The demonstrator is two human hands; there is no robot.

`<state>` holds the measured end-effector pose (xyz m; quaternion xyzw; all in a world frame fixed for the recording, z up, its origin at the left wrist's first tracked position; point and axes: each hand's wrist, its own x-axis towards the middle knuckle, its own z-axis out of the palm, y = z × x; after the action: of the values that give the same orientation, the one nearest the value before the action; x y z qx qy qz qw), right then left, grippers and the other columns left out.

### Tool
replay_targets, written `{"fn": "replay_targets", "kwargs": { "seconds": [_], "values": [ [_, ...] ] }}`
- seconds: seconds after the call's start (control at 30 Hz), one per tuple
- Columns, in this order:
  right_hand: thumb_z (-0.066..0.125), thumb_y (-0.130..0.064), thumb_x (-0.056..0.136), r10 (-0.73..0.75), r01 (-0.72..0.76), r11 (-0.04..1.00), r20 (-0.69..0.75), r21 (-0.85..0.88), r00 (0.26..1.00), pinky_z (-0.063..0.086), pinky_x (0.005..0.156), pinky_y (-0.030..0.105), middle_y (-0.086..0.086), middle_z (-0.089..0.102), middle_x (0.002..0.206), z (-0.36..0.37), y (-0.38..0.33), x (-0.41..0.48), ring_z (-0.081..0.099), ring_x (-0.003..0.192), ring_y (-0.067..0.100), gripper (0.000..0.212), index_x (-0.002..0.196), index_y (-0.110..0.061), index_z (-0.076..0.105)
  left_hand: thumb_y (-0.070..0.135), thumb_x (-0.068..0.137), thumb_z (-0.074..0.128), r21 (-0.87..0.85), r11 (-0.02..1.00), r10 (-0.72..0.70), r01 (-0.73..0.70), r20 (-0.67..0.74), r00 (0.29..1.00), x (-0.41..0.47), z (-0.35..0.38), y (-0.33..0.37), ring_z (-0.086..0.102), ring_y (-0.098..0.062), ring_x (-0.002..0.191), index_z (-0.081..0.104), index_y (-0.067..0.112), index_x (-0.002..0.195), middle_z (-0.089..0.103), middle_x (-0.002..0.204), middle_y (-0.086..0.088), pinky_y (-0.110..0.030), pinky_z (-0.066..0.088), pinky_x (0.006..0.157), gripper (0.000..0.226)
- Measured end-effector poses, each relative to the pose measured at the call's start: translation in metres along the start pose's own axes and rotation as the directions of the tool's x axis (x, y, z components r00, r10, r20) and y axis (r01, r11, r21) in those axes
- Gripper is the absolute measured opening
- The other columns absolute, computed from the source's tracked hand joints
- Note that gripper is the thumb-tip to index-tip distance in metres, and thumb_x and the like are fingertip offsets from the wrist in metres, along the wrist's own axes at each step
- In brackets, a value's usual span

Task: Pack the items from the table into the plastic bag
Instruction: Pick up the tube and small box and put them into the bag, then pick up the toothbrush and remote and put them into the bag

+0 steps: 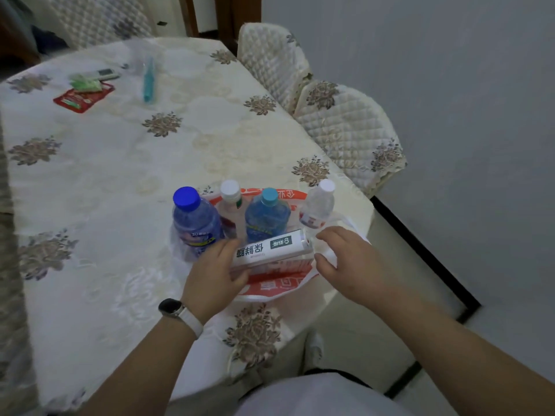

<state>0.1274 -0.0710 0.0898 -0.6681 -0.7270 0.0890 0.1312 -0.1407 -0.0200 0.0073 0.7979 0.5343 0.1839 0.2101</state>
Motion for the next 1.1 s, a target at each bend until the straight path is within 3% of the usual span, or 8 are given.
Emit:
{"fn": "replay_targets", "kwargs": {
  "seconds": [0.17, 0.27, 0.4, 0.67, 0.83, 1.1],
  "values": [
    [0.068, -0.027, 0.085, -0.035, 0.035, 0.999, -0.070, 0.008, 0.997, 0.050, 0.082, 0.031, 0.000, 0.065, 0.118, -0.004, -0.012, -0.010, 0.059, 0.107, 0.020, 0.034, 0.117, -0.014, 0.065, 0.033, 0.074, 0.077, 0.022, 0.998, 0.056, -0.055, -0.042, 0.998, -0.010, -0.009, 0.010, 0.056, -0.022, 0.112, 0.055, 0.014, 0.132, 0.059, 0.124, -0.004, -0.036, 0.049, 0.095, 0.065],
    [0.064, -0.027, 0.080, -0.165, 0.162, 0.986, -0.102, -0.033, 0.981, 0.055, 0.075, 0.034, 0.005, 0.068, 0.109, -0.006, -0.020, -0.010, 0.065, 0.097, 0.025, 0.034, 0.110, -0.011, 0.069, 0.034, 0.078, 0.072, 0.051, 0.996, 0.081, -0.076, -0.096, 0.992, -0.020, -0.020, 0.016, 0.056, -0.022, 0.113, 0.056, 0.015, 0.131, 0.060, 0.125, -0.004, -0.038, 0.049, 0.096, 0.059],
    [0.054, -0.036, 0.085, -0.322, 0.320, 0.947, -0.066, -0.044, 0.944, 0.055, 0.082, 0.038, 0.008, 0.067, 0.114, -0.004, -0.028, -0.006, 0.063, 0.100, 0.027, 0.041, 0.113, -0.010, 0.068, 0.035, 0.082, 0.061, 0.138, 0.987, 0.102, -0.077, -0.184, 0.978, -0.038, -0.035, 0.028, 0.057, -0.024, 0.110, 0.060, 0.015, 0.126, 0.062, 0.122, -0.006, -0.038, 0.050, 0.092, 0.049],
    [0.049, -0.049, 0.089, -0.518, 0.516, 0.855, 0.044, 0.049, 0.854, 0.048, 0.092, 0.042, 0.007, 0.061, 0.124, 0.009, -0.048, -0.007, 0.056, 0.114, 0.027, 0.050, 0.124, -0.015, 0.061, 0.030, 0.087, 0.063, 0.351, 0.933, 0.021, 0.075, -0.262, 0.965, -0.102, -0.058, 0.063, 0.058, -0.033, 0.115, 0.061, 0.009, 0.125, 0.061, 0.126, -0.014, -0.046, 0.050, 0.094, 0.044],
    [0.046, -0.049, 0.091, -0.661, 0.651, 0.749, 0.072, 0.125, 0.747, 0.047, 0.095, 0.043, 0.007, 0.060, 0.127, 0.024, -0.096, -0.016, 0.054, 0.117, 0.028, 0.049, 0.123, -0.015, 0.061, 0.030, 0.087, 0.066, 0.423, 0.876, -0.095, 0.232, -0.320, 0.943, -0.165, -0.073, 0.080, 0.055, -0.033, 0.121, 0.061, 0.010, 0.127, 0.058, 0.132, -0.012, -0.050, 0.047, 0.096, 0.046],
    [0.047, -0.050, 0.091, -0.849, 0.837, 0.529, 0.090, 0.139, 0.521, 0.047, 0.092, 0.043, 0.011, 0.060, 0.128, 0.040, -0.171, -0.056, 0.055, 0.116, 0.032, 0.052, 0.125, -0.013, 0.060, 0.032, 0.087, 0.064, 0.395, 0.773, -0.277, 0.496, -0.493, 0.825, -0.270, -0.099, 0.084, 0.054, -0.033, 0.122, 0.061, 0.011, 0.127, 0.058, 0.132, -0.012, -0.049, 0.045, 0.098, 0.045]
  ]
}}
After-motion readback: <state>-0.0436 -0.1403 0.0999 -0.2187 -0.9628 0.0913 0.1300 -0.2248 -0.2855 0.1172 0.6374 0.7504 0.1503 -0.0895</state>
